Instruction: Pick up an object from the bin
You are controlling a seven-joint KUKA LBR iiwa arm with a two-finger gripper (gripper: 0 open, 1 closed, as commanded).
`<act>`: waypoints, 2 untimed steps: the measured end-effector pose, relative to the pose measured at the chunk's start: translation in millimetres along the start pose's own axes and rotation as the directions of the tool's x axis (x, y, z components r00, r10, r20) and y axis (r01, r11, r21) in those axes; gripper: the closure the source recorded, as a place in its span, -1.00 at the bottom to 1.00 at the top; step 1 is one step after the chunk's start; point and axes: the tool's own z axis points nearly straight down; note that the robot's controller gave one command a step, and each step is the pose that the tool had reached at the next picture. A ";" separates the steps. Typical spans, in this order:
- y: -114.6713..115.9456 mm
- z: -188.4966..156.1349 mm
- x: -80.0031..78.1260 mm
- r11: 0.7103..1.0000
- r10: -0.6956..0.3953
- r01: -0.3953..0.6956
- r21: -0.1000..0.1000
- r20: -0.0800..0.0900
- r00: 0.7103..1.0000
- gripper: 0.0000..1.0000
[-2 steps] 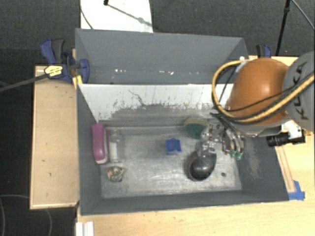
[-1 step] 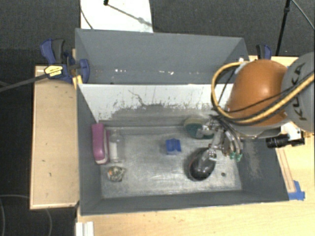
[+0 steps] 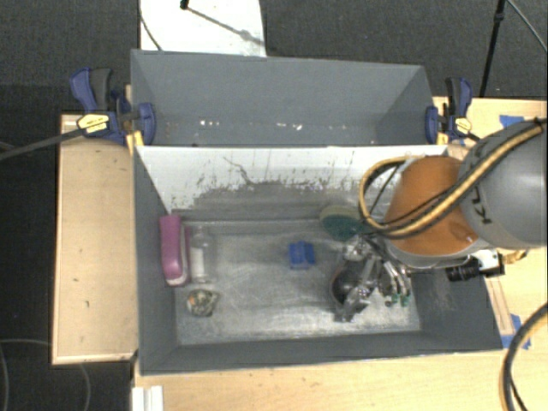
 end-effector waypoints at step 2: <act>-7.1 -229.7 -8.1 1.000 0.007 -0.007 0.000 0.007 1.000 1.00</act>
Offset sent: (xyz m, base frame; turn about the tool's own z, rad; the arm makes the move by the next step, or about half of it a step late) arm 0.0000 0.0000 0.0000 0.0000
